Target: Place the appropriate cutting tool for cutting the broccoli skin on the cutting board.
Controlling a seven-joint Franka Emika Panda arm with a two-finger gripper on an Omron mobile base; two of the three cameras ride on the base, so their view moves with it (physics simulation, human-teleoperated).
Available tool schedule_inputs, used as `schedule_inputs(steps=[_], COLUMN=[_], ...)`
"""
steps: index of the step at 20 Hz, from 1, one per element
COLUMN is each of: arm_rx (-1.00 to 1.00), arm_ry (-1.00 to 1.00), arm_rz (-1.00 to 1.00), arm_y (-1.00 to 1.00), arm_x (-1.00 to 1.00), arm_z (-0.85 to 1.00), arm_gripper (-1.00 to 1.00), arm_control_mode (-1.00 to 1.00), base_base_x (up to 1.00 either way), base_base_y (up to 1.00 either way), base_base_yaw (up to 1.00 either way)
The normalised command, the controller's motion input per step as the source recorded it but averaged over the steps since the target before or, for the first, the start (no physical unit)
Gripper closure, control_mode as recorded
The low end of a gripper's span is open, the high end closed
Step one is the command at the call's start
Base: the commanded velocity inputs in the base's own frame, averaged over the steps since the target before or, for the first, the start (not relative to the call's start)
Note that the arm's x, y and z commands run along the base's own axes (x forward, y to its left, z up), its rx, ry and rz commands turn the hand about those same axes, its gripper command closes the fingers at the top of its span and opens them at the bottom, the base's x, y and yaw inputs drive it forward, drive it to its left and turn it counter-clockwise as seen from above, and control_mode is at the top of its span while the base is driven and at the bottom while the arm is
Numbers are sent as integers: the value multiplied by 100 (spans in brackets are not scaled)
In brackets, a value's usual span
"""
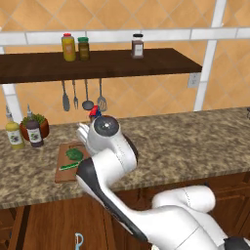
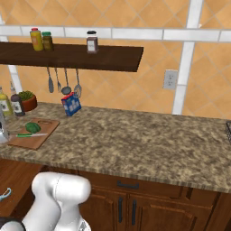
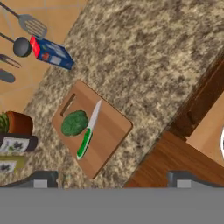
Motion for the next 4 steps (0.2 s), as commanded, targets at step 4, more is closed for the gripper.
schedule_inputs(steps=[4], arm_rx=[0], arm_ry=[-19], arm_rz=[0], arm_y=[-40], arm_x=[-39], arm_z=[60], arm_gripper=[-100], arm_control_mode=[-100], base_base_x=[0], base_base_y=[0], base_base_yaw=[0])
